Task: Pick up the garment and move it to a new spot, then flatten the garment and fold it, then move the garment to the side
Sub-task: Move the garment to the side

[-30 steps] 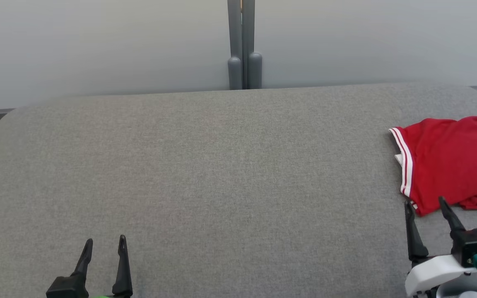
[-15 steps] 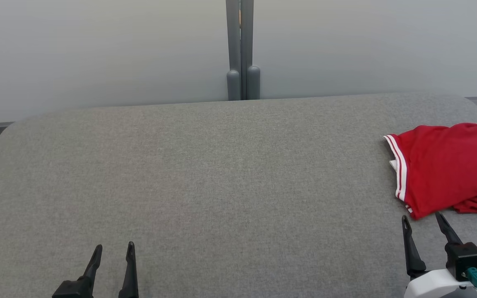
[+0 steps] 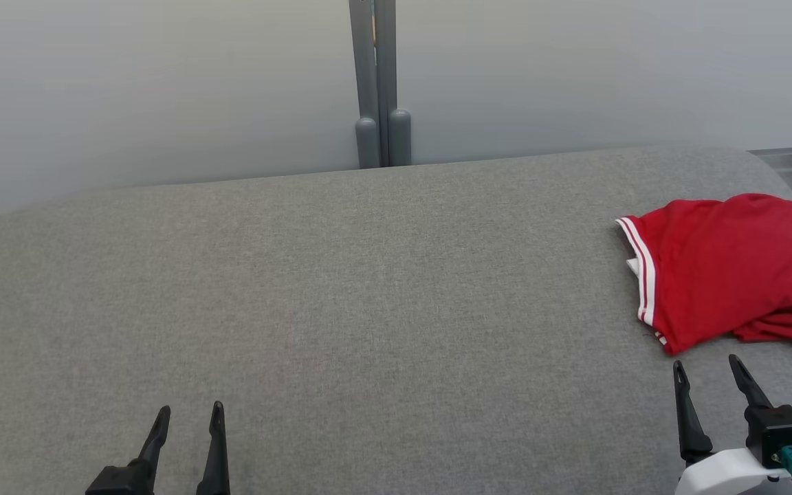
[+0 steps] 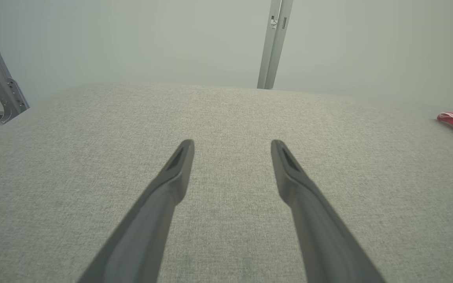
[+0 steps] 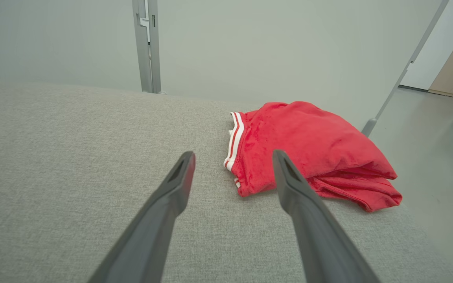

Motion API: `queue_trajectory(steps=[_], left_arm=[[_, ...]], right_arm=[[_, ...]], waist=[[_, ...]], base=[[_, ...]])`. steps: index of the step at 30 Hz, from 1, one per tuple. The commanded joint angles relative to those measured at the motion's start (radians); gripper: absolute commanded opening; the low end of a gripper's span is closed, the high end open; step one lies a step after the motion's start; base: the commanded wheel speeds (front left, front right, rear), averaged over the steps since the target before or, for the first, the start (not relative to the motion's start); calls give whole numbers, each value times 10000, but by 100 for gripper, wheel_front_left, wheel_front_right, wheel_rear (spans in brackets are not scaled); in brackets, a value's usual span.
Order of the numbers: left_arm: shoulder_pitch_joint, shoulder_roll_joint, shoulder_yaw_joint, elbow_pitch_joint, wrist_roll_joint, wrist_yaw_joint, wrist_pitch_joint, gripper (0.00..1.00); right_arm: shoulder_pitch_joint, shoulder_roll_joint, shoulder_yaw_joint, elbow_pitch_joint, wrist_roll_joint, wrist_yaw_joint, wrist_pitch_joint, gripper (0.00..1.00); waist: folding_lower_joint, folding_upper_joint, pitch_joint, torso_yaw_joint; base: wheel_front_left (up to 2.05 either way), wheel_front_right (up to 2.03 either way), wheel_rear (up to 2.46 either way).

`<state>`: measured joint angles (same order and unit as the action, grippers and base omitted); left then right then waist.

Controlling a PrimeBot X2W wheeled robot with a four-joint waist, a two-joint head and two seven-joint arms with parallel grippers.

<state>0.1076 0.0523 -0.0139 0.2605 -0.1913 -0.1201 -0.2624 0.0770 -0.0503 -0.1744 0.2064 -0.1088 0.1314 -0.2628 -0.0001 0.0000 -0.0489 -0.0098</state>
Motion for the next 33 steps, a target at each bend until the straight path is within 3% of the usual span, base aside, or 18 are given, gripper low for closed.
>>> queue_trajectory(steps=[1, 12, 33], left_arm=[[46, 2, 26, -15, 6, -39, -27, 100], [12, -8, 64, 35, 49, -60, -27, 100], [-44, -11, -42, 131, -5, -81, -27, 100]], right_arm=[[77, -9, -13, 12, -4, -17, -24, 100], [22, -7, -66, -2, -49, -17, -24, 100], [-148, -8, -107, 392, -281, -17, -24, 100]], waist=[[1, 0, -40, -127], [1, 0, -76, -575], [1, 0, -84, -425]], base=[[0, 0, 0], [0, 0, 0], [0, 0, 0]])
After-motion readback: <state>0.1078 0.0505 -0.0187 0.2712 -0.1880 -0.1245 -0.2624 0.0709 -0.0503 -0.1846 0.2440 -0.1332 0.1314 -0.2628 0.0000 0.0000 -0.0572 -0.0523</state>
